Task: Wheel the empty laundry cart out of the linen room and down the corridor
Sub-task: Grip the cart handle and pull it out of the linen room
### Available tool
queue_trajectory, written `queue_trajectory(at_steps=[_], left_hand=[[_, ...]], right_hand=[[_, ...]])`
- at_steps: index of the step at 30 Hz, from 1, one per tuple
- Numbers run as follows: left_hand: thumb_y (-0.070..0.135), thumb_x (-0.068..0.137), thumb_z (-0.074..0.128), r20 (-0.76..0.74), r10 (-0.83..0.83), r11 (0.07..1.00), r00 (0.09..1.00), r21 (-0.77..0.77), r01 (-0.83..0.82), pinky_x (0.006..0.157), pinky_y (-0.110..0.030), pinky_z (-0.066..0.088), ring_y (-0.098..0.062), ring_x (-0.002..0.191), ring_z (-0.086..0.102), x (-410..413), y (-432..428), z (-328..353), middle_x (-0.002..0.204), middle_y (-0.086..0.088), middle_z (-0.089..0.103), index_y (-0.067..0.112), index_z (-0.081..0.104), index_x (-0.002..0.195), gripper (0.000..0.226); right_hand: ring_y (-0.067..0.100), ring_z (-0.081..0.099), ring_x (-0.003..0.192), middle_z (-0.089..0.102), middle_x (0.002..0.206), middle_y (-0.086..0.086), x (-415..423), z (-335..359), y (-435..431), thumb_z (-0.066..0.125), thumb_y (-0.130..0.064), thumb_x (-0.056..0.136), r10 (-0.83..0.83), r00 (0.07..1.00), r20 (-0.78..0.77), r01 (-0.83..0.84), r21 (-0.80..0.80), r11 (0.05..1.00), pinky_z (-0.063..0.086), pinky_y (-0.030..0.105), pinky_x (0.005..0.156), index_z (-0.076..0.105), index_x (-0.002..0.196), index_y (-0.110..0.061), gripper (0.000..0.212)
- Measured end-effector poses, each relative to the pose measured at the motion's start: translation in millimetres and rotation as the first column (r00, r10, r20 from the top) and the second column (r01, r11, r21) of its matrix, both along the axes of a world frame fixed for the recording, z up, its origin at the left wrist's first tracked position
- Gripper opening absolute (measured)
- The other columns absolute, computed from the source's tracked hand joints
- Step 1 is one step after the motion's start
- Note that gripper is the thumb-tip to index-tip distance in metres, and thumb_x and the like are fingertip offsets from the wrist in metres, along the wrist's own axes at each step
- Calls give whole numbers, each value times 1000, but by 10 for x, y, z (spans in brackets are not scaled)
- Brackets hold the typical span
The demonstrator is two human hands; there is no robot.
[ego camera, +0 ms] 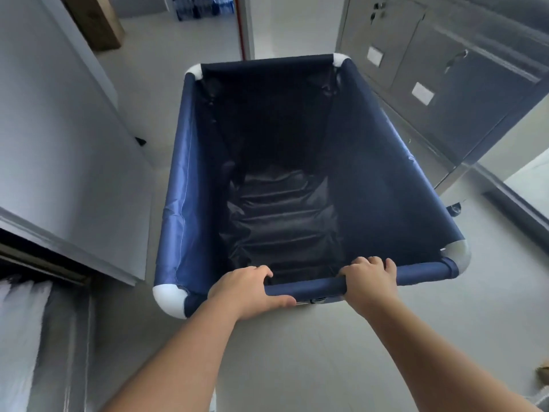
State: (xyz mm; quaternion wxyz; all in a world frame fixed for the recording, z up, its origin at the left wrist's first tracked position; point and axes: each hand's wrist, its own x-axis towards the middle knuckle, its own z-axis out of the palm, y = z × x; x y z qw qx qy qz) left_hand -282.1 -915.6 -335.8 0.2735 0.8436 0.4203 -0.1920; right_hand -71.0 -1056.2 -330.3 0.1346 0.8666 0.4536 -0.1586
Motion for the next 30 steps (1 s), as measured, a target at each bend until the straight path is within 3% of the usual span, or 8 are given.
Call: queue_trajectory(at_steps=[5,9,13,17,23,30], left_hand=[[107,49,41,7,51,999,999,1,-51,80,-40,48,-20,120,56,137,-44,-50,134,19,57,46,48,136,107],[110,49,35,-1,53,999,999,-1,-53,94,-42,50,-23,120,55,256,18,-116,134,18,57,47,50,136,108],[109,53,31,7,47,998,999,50,-48,96,-39,46,-23,116,55,367,165,-166,135,17,57,45,50,136,107],[105,62,30,29,5,992,1000,126,-8,99,-35,37,-17,117,56,455,328,-194,136,15,58,39,52,136,102],[104,62,28,14,7,981,1000,193,-10,103,-36,38,-15,118,57,531,399,-185,131,14,62,36,56,133,101],[102,61,34,-5,131,953,991,278,-124,93,-34,42,-11,104,58,580,363,-166,113,19,65,39,60,117,89]], right_hand=[[23,47,109,57,106,-9,238,-19,126,63,-34,85,70,997,33,-70,-7,998,26,46,109,66,111,-44,28],[23,47,110,57,107,-10,428,-54,279,63,-33,85,120,991,53,-119,-22,993,23,46,111,65,111,-45,29],[22,48,108,59,105,-10,571,-58,502,65,-33,84,156,986,56,-155,-15,988,23,44,110,65,110,-45,29],[21,48,101,60,100,-12,715,-66,746,63,-30,83,185,981,49,-185,-11,983,28,40,102,66,106,-43,27],[18,44,86,62,90,-12,840,-48,968,60,-27,81,249,968,33,-244,-103,964,32,34,84,66,98,-38,21],[19,45,85,56,86,-10,976,-15,1090,57,-25,81,342,938,-54,-346,-120,930,32,35,83,59,94,-35,16]])
